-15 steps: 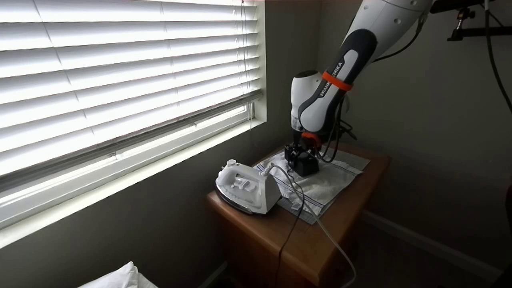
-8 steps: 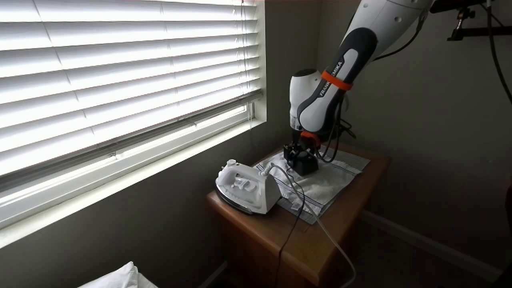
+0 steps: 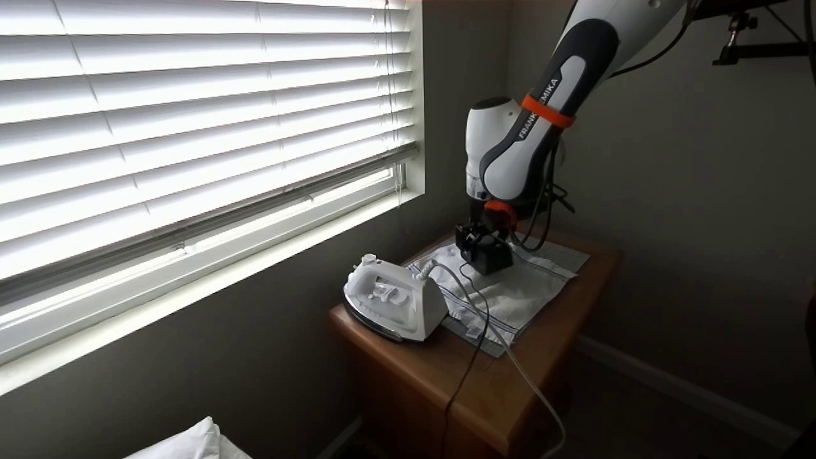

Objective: Put the speaker behind the iron

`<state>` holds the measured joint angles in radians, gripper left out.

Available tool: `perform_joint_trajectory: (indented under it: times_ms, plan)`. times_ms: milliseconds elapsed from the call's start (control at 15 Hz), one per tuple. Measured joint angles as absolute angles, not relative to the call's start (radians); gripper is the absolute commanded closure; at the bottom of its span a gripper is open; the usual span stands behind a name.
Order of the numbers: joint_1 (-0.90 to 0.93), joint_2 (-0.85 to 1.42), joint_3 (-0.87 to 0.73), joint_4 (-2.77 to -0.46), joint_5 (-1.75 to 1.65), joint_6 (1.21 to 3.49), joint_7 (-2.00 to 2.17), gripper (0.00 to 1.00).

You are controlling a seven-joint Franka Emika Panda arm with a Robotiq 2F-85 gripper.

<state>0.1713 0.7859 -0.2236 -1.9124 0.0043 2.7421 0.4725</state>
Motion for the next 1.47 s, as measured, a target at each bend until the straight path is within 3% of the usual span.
perform_joint_trajectory:
  times_ms: [1467]
  plan:
    - [0.233, 0.410, -0.115, -2.387, 0.103, 2.810, 0.639, 0.38]
